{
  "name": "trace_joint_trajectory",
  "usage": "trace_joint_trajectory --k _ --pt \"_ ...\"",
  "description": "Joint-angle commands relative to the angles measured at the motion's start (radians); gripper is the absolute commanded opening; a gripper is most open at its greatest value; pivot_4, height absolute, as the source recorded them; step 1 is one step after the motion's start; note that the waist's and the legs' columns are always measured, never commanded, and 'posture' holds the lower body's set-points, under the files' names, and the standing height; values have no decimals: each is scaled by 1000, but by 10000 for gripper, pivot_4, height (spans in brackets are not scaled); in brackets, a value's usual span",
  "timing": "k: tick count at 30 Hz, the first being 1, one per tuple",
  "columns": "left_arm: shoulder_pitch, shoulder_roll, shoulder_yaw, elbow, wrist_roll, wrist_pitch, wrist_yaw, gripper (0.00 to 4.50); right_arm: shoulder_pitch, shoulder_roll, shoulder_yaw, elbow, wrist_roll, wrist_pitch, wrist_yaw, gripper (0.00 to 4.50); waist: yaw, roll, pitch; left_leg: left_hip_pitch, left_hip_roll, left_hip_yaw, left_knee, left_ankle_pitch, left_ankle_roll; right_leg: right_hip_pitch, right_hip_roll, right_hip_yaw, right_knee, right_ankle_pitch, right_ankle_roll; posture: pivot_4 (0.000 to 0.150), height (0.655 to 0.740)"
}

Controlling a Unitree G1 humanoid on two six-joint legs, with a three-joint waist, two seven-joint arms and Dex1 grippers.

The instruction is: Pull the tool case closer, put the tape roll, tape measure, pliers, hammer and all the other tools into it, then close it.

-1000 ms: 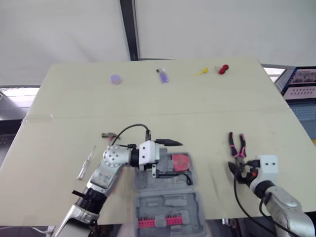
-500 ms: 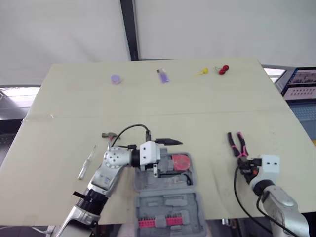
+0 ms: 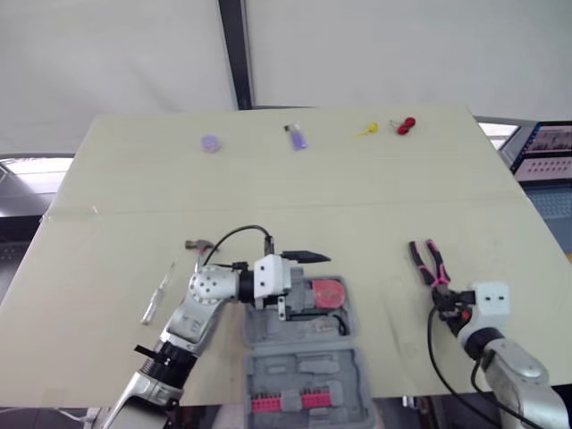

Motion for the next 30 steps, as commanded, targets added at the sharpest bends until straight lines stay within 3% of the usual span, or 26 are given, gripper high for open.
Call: trace_joint_trajectory --k 1,9,14,21,30 --pt "17 45 79 -45 -59 9 -2 45000 -44 -120 40 -116 25 -32 168 9682 -7 0 0 0 0 0 0 0 0 0 0 0 0 0 0 1500 7400" --pt "302 211 231 -230 -147 33 -10 45000 -219 -347 184 -204 120 32 507 9682 -17 -3 2 0 0 -1 0 0 0 0 0 -1 -1 0 0 1500 7400" --pt "508 242 378 -335 -190 61 70 45000 -348 -415 348 -285 109 119 612 9682 -14 -4 3 -1 0 -2 1 0 0 0 0 -1 -1 0 0 1500 7400" --pt "790 191 483 -478 -202 37 161 45000 -530 -382 623 -352 -35 168 642 9682 -8 -7 4 -1 0 -2 2 -1 0 0 0 -1 -1 0 0 1500 7400" --pt "1027 135 517 -499 -190 -75 154 45000 -648 -282 809 -411 -145 280 627 9682 1 -9 5 -2 0 -2 3 -1 0 0 0 -1 -2 0 -1 1500 7400"
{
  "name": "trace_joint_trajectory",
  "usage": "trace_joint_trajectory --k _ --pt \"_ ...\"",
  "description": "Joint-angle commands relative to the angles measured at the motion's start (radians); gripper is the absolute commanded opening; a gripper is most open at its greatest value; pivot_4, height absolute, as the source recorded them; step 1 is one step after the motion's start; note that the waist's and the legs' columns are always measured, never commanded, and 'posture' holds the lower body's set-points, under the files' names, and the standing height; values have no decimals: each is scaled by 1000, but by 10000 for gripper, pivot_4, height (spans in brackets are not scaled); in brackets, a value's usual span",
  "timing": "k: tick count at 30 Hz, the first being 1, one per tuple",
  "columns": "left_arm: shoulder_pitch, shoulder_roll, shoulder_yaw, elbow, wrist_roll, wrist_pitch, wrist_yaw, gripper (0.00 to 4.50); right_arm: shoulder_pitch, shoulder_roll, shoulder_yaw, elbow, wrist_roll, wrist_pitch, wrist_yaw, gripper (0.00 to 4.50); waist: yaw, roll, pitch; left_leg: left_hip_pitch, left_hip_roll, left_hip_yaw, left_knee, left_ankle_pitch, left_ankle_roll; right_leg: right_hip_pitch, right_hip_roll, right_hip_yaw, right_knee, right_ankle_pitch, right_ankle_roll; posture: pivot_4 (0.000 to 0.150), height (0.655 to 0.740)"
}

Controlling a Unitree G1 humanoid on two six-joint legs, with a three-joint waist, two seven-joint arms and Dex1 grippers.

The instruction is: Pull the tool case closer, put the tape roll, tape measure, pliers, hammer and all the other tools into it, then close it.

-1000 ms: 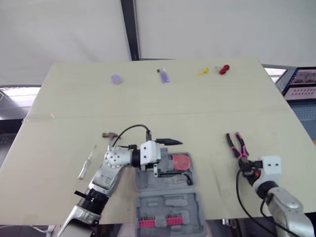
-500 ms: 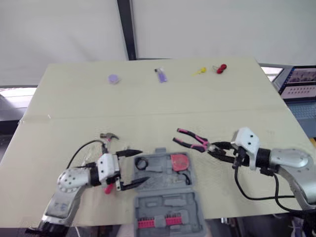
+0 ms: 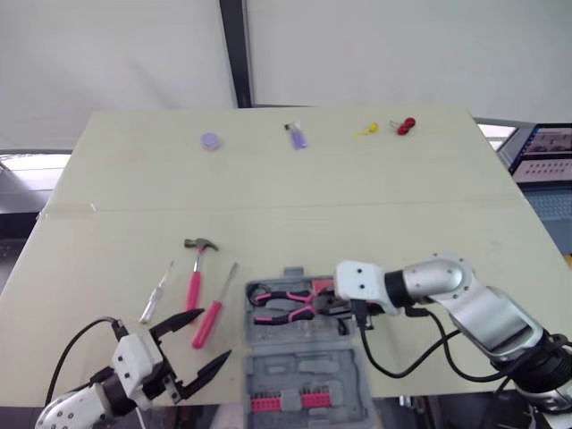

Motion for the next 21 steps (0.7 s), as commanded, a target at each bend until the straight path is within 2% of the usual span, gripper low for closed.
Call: trace_joint_trajectory --k 1,11,21 --pt "42 -14 3 -35 2 -49 2 45000 -30 17 37 -74 -24 33 1 9682 1 0 0 0 0 0 0 0 0 0 0 0 0 0 0 1500 7400" --pt "90 -31 -5 -32 15 -86 22 45000 -81 57 124 -54 -108 92 -13 9682 -3 0 0 -1 0 0 1 -1 1 -1 0 0 0 0 -1 1500 7400" --pt "75 -29 -12 -23 27 -83 44 45000 -88 54 138 -41 -150 96 2 9682 -3 0 0 -1 0 0 1 -1 1 -1 0 0 0 0 -1 1500 7400"
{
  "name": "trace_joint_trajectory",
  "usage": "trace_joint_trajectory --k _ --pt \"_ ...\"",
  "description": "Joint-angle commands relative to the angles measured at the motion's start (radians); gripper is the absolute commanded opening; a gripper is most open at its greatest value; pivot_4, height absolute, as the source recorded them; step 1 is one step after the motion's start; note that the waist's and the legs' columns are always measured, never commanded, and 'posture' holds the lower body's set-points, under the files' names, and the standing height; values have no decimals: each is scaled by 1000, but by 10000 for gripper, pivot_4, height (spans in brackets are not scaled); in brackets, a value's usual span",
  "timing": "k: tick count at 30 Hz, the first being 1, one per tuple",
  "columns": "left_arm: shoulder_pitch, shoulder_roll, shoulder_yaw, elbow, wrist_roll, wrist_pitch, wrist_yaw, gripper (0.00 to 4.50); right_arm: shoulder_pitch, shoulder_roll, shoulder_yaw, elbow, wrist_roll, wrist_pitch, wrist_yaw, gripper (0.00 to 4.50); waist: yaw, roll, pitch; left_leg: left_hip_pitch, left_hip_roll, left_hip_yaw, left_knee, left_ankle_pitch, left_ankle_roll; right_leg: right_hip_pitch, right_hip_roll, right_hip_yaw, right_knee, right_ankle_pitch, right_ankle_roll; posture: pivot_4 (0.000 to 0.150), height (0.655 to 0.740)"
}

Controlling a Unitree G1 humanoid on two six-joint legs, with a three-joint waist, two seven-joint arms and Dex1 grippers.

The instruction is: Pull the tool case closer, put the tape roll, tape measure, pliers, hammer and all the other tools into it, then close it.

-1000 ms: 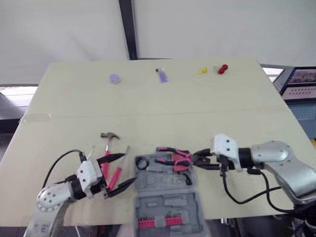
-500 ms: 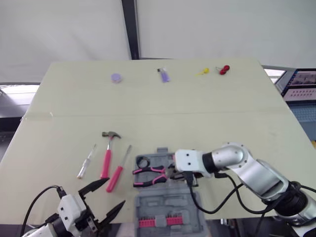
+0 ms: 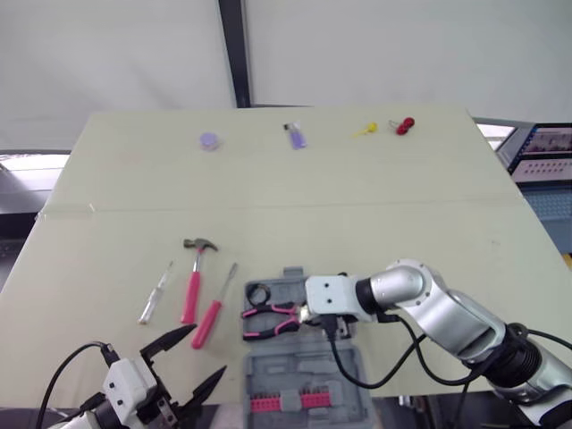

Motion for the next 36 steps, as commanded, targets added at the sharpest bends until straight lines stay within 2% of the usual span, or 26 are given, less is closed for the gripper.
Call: trace_joint_trajectory --k 1,36 --pt "3 -3 -5 -16 -1 -13 10 45000 -16 0 -6 -23 -11 -1 8 9682 0 0 0 0 0 0 0 0 0 0 0 0 0 0 0 1500 7400" --pt "-24 7 -21 -19 11 11 39 45000 16 9 27 -18 -62 19 6 9682 -2 0 0 0 0 0 0 0 0 0 0 0 0 0 0 1500 7400"
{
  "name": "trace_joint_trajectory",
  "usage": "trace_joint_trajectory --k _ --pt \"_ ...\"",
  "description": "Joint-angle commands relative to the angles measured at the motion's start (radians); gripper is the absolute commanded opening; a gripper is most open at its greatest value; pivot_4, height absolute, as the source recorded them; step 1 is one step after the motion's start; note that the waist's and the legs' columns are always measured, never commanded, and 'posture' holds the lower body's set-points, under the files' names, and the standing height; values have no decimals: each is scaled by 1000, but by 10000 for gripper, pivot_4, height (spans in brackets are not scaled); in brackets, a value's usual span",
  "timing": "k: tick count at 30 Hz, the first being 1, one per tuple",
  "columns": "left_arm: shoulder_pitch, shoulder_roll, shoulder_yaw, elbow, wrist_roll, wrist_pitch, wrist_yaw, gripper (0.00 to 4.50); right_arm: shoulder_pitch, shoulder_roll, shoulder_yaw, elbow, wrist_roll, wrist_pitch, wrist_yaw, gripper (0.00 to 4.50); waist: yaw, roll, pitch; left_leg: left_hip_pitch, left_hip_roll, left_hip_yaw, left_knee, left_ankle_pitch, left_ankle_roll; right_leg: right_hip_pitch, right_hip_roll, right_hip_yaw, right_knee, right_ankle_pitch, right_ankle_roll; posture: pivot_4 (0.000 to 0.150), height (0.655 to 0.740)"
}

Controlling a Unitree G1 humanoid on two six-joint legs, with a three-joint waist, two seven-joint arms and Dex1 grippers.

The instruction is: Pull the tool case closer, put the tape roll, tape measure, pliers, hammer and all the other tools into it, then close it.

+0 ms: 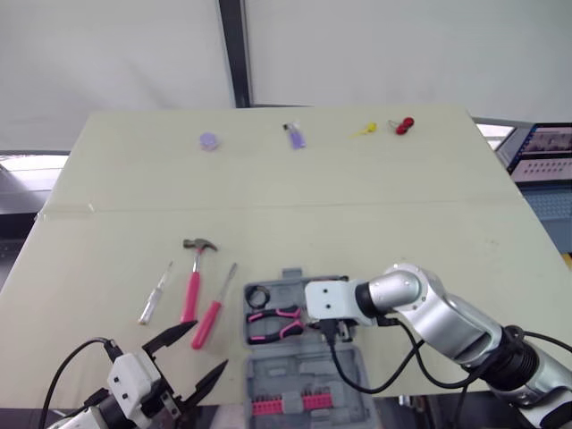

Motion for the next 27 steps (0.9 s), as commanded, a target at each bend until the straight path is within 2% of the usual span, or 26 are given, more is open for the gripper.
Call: trace_joint_trajectory --k 1,27 --pt "0 6 -5 -19 1 -3 4 45000 8 9 -7 -14 -5 0 -7 9682 -1 0 0 0 0 0 0 0 0 0 0 0 0 0 0 1500 7400" --pt "-26 7 -10 -8 16 1 13 45000 26 29 10 19 -21 4 -19 9682 -15 0 0 0 0 0 0 0 0 0 0 0 0 0 0 1500 7400"
